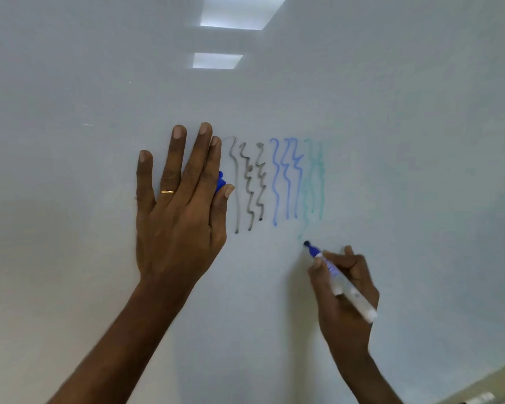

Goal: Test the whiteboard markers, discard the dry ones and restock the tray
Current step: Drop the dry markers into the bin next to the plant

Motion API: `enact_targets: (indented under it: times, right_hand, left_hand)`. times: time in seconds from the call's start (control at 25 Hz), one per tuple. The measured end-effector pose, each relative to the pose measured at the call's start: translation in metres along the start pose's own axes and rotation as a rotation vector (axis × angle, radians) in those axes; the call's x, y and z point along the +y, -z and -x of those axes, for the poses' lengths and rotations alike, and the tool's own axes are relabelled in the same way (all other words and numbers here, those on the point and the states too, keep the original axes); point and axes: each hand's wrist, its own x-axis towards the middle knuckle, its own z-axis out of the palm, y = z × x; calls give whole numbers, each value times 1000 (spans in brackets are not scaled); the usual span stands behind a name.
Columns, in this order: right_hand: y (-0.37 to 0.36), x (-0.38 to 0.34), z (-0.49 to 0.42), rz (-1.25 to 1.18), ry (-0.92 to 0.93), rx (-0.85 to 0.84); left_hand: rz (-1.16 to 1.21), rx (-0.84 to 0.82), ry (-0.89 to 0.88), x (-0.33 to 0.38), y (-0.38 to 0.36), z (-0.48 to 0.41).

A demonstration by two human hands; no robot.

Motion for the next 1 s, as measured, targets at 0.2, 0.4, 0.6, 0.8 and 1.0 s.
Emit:
enact_targets:
  times: [0.2, 0.4, 0.6, 0.8, 1.0]
  right_hand:
    - [-6, -12, -6, -53, 21, -112]
    - [-3, -9, -5, -83, -16, -82]
    - [-2, -12, -9, -105, -54, -55]
    - [0, -14, -20, -187, -124, 20]
    - [-1, -15, -25, -156, -69, -28]
  left_hand:
    - [5, 9, 5, 0, 0, 1]
    - [26, 19, 16, 1, -1, 3]
    - [42, 24, 21, 2, 0, 1]
    - [39, 4, 12, 0, -2, 3]
    - [35, 7, 19, 1, -2, 3]
